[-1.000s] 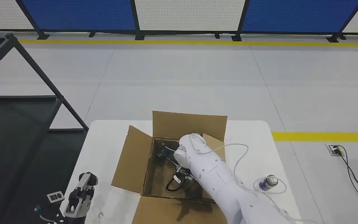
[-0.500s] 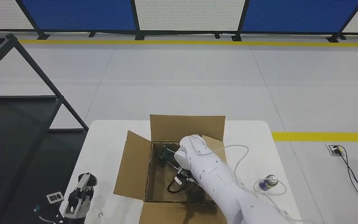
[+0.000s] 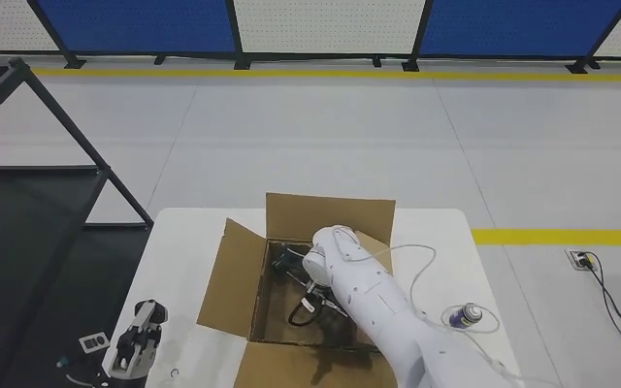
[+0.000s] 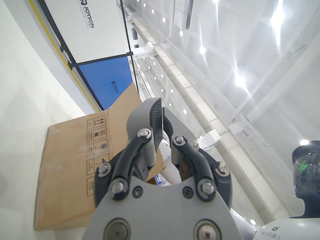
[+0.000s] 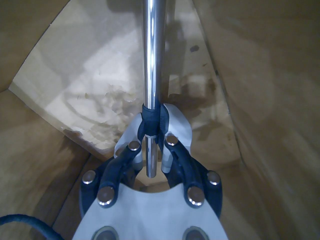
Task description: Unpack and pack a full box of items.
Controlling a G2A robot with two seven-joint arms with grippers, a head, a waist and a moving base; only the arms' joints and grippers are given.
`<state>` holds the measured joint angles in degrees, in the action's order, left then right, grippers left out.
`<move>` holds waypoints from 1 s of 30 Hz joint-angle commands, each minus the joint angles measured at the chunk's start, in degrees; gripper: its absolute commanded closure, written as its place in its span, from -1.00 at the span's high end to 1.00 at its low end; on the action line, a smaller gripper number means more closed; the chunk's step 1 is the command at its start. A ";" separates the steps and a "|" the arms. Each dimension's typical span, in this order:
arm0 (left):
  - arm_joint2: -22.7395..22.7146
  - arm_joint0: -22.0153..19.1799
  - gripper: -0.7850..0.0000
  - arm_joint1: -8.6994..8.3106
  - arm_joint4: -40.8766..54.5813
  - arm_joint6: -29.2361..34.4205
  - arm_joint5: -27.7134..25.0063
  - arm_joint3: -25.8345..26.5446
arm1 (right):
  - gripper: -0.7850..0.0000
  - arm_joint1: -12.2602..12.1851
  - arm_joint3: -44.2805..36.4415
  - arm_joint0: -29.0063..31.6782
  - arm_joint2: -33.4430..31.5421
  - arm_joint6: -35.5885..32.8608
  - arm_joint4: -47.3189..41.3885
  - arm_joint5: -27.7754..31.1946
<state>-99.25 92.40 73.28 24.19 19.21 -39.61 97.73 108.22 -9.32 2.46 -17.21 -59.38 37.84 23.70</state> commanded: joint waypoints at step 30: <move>-0.61 2.90 1.00 -1.45 7.53 20.35 -3.08 0.82 | -1.00 -6.29 -23.12 -0.59 -4.50 -9.47 6.45 -11.43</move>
<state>-99.90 95.38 71.85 31.55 39.53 -42.66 98.66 102.62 -30.31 1.47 -21.31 -68.23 43.82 13.32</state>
